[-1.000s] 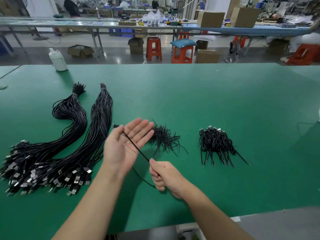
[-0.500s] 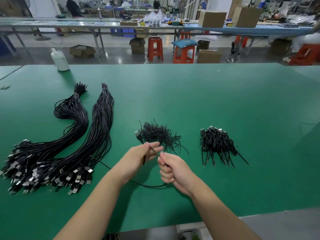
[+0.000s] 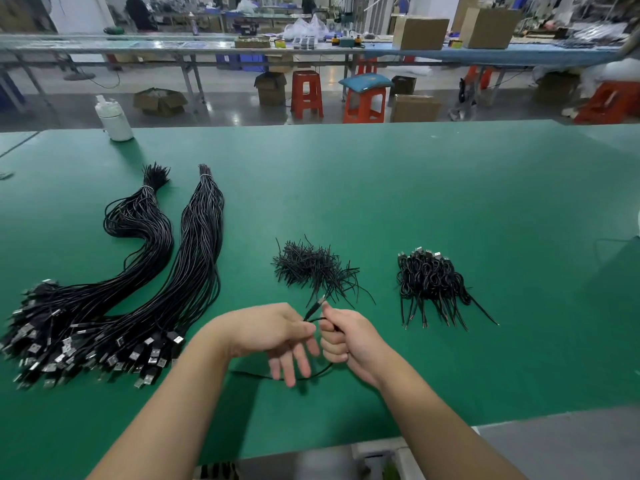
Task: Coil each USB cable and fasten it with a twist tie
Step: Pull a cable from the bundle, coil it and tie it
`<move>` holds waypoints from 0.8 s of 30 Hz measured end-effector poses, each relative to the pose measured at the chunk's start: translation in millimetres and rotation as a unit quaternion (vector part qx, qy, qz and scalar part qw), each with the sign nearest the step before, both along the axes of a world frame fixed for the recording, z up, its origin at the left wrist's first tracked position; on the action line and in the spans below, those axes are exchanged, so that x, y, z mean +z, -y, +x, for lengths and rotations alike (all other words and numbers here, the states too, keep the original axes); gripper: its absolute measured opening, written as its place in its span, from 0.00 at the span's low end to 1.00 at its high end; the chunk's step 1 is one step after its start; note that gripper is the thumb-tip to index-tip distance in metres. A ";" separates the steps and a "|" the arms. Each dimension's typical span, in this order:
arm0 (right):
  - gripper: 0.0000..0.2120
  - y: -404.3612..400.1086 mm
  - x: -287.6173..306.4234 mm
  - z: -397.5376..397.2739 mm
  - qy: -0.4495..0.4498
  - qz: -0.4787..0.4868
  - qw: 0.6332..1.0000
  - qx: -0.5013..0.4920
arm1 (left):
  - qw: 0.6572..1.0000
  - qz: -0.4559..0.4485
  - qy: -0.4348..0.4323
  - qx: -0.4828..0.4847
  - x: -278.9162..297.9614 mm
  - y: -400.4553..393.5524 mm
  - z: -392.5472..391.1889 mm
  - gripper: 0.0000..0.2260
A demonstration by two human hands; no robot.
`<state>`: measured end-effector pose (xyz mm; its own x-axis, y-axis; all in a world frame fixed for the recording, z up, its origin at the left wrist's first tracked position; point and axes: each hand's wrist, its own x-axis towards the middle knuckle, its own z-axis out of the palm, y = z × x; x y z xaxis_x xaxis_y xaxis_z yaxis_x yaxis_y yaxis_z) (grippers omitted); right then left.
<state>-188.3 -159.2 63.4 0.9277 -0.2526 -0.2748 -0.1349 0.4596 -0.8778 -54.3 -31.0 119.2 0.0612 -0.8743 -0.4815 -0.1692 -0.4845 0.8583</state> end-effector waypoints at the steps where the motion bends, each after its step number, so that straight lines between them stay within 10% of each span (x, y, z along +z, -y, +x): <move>1: 0.19 0.9 0.4 -1.0 0.006 0.004 1.000 0.000 | 0.997 0.019 0.063 0.036 -5.4 3.2 -0.8 0.18; 4: 0.19 -1.5 2.5 -2.1 0.013 -0.021 1.000 0.016 | 0.957 -0.076 0.162 0.230 -21.8 16.3 -7.2 0.15; 10: 0.21 -13.4 1.1 0.1 -0.030 -0.102 0.993 0.043 | 0.747 -0.324 -0.381 0.439 -9.9 33.0 -8.9 0.18; 14: 0.22 -6.1 7.2 2.0 -0.021 -0.051 0.998 -0.030 | 0.821 -0.327 -0.357 0.302 15.0 23.8 -2.5 0.11; 18: 0.21 4.8 24.2 4.4 -0.017 -0.026 0.999 -0.040 | 0.975 -0.208 0.001 0.078 27.8 9.4 -2.7 0.20; 24: 0.18 4.0 34.0 5.6 -0.035 -0.091 0.995 -0.007 | 0.966 -0.037 0.253 -0.039 38.9 9.4 -14.2 0.19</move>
<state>-182.6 -163.2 97.4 0.9035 -0.3176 -0.2876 -0.1940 0.2953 -0.9355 -68.6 -40.4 158.1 0.2058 -0.9164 -0.3432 -0.6099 -0.3944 0.6874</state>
